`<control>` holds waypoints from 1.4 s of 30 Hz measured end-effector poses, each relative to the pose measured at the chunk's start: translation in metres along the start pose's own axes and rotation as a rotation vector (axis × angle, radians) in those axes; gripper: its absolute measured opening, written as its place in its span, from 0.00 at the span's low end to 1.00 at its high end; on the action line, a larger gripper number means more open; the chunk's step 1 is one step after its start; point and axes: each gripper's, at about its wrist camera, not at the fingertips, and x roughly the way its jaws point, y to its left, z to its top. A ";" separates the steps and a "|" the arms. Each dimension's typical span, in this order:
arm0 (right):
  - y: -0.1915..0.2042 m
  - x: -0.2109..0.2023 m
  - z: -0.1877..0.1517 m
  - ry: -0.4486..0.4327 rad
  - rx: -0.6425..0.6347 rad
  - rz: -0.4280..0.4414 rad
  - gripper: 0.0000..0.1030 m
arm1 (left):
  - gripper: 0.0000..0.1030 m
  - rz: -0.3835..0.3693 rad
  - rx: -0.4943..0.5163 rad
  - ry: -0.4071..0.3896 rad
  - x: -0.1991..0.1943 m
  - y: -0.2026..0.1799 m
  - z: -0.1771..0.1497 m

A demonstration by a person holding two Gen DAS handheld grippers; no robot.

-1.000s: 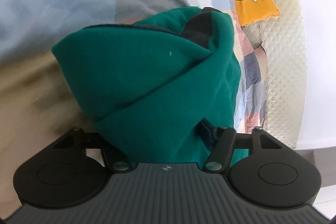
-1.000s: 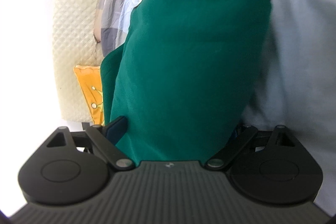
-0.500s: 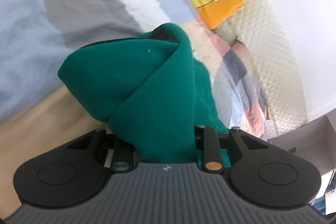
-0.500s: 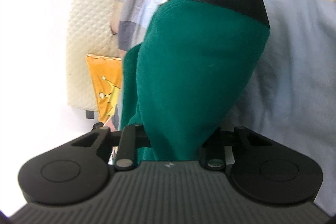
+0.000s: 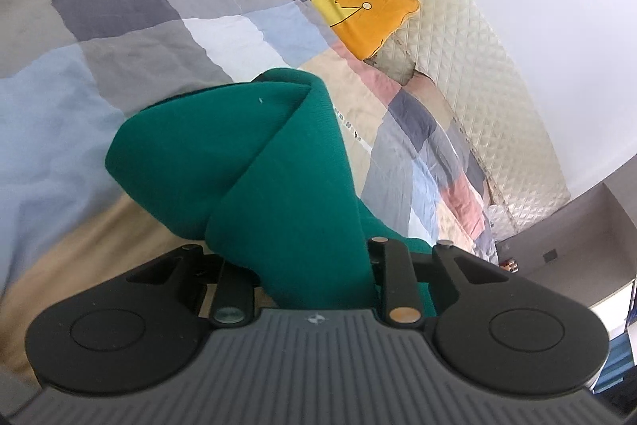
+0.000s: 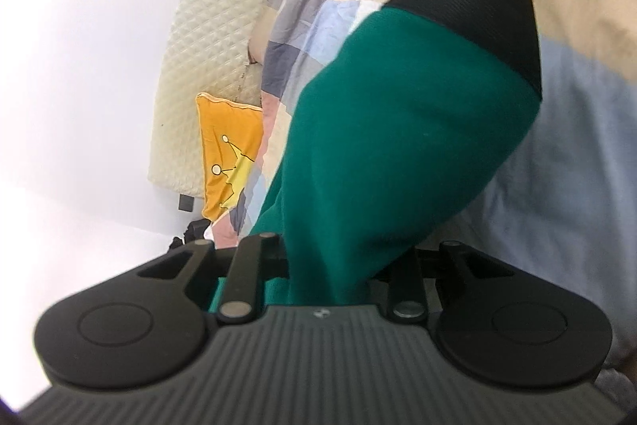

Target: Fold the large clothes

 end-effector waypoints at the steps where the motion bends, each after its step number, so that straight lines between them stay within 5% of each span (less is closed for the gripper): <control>1: 0.002 -0.007 -0.001 -0.001 -0.006 -0.007 0.28 | 0.28 0.002 0.006 0.004 -0.006 -0.002 -0.001; 12: 0.026 -0.056 -0.023 0.040 -0.008 -0.075 0.28 | 0.28 -0.046 0.090 0.018 -0.099 -0.005 -0.025; 19: 0.025 -0.052 -0.030 0.058 -0.014 -0.108 0.31 | 0.30 -0.038 0.143 0.054 -0.111 0.005 -0.034; 24: 0.019 -0.054 -0.030 0.091 0.011 -0.104 0.40 | 0.34 -0.035 0.119 0.088 -0.108 0.010 -0.034; 29: 0.013 -0.061 -0.036 0.115 0.058 -0.068 0.69 | 0.49 -0.076 0.080 0.135 -0.103 0.017 -0.033; 42: 0.020 -0.084 -0.037 0.074 0.076 0.031 0.70 | 0.54 -0.186 -0.098 0.097 -0.108 0.034 -0.030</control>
